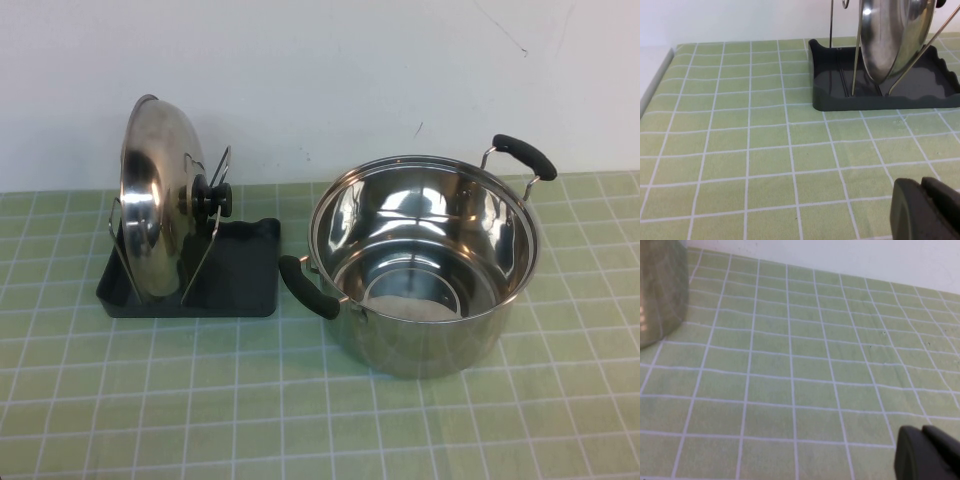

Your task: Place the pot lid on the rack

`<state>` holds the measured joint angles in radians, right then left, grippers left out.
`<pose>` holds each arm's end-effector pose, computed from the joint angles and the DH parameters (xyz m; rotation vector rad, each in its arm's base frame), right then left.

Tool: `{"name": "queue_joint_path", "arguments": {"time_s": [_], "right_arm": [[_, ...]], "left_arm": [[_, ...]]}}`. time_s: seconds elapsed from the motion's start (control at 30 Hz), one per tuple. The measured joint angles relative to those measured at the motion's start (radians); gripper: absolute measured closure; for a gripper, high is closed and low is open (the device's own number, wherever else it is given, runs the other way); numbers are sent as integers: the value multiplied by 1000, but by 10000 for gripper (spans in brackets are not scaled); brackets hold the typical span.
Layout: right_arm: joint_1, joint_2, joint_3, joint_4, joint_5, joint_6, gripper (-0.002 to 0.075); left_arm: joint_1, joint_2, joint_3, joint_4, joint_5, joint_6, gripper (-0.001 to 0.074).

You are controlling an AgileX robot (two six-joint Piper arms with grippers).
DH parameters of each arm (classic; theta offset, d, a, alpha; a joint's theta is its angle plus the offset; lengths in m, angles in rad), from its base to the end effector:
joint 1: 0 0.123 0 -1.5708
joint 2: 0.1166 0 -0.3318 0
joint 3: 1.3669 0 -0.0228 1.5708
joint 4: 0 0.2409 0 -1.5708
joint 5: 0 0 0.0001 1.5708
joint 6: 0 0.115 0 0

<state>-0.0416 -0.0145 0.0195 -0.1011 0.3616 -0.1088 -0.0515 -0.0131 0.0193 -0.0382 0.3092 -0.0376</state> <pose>0.0184 -0.0049 0.1678 -0.1248 1.8489 -0.2038 0.0201 -0.0024 0.1734 -0.0119 1.7997 -0.1001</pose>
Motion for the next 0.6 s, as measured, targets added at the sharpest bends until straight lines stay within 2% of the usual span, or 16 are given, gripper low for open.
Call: {"name": "queue_joint_path", "arguments": {"time_s": [0.6], "right_arm": [[6, 0, 0, 0, 0, 5, 727]], "left_arm": [[0, 0, 0, 0, 0, 0, 736]]}}
